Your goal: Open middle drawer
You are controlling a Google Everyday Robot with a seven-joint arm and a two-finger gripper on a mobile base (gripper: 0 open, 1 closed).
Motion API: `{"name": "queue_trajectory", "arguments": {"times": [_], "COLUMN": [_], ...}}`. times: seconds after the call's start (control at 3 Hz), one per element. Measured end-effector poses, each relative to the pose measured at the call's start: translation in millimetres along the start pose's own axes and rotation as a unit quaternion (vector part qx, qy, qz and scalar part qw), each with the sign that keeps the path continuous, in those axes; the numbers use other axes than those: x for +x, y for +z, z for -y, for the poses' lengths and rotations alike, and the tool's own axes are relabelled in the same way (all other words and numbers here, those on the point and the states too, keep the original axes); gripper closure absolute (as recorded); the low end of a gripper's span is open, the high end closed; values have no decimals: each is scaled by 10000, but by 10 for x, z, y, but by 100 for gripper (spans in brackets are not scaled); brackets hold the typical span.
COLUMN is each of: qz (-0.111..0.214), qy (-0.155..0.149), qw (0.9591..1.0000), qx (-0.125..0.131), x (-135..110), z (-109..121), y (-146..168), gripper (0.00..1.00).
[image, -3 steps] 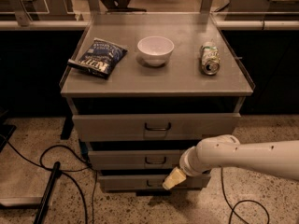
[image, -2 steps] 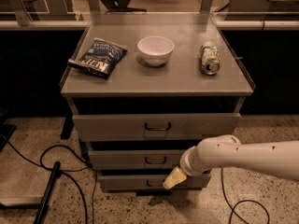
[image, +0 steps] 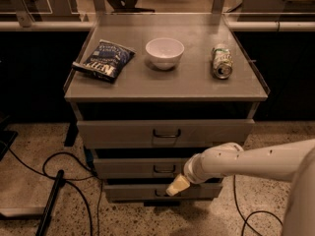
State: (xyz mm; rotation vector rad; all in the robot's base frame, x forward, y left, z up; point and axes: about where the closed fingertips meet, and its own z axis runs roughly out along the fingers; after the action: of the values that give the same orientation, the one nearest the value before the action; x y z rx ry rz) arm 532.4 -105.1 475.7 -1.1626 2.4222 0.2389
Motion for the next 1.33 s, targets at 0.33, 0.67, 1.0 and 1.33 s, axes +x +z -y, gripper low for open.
{"name": "queue_trajectory", "arguments": {"times": [0.33, 0.67, 1.0, 1.33], "qz": [195, 244, 286, 249], "qy": [20, -18, -78, -113], "qw": [9998, 9997, 9995, 9995], "qx": [19, -3, -60, -186], "x": [-228, -277, -329, -341], "z": [83, 84, 77, 24], "y": [350, 476, 617, 785], "gripper": [0, 0, 0, 0]}}
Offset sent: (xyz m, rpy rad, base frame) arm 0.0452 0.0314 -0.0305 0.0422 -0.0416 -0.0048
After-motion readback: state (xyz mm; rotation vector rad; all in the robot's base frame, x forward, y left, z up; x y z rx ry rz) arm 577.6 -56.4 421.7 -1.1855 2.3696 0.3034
